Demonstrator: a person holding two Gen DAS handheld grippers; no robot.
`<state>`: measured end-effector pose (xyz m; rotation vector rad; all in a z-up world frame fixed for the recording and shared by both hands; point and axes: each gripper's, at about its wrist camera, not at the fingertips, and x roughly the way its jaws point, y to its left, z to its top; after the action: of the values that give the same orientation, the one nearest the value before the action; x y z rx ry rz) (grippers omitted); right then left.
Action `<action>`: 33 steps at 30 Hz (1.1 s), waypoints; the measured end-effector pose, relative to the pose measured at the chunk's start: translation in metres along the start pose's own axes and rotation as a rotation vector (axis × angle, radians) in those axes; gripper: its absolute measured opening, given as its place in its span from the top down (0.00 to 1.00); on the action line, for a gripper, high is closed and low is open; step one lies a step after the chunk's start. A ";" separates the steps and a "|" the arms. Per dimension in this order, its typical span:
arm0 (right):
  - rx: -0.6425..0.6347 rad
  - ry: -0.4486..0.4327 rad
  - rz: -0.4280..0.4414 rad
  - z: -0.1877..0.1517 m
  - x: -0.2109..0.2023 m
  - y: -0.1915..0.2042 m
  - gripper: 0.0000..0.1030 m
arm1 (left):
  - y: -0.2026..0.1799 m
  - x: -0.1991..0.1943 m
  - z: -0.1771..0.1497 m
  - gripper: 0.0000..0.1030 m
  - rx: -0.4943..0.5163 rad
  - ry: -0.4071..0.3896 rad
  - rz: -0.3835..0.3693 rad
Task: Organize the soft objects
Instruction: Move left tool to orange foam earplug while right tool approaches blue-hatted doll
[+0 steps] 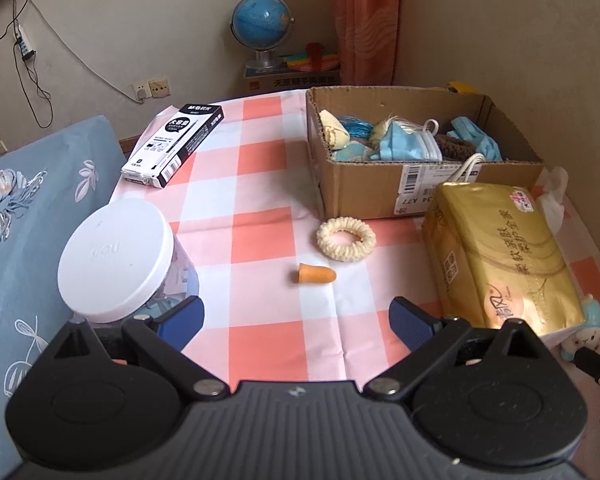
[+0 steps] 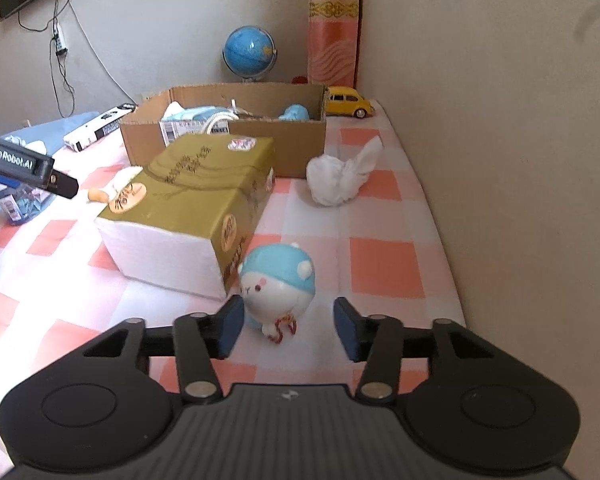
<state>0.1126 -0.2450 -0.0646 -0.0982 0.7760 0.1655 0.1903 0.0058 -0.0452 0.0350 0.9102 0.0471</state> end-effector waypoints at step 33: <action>-0.024 0.005 -0.091 0.002 0.008 0.000 0.45 | -0.001 0.050 -0.006 0.50 -0.037 -0.060 -0.076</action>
<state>0.1196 -0.2438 -0.0689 -0.1563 0.7733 0.0884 0.2163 0.0073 -0.0886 -0.0323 0.8498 -0.0077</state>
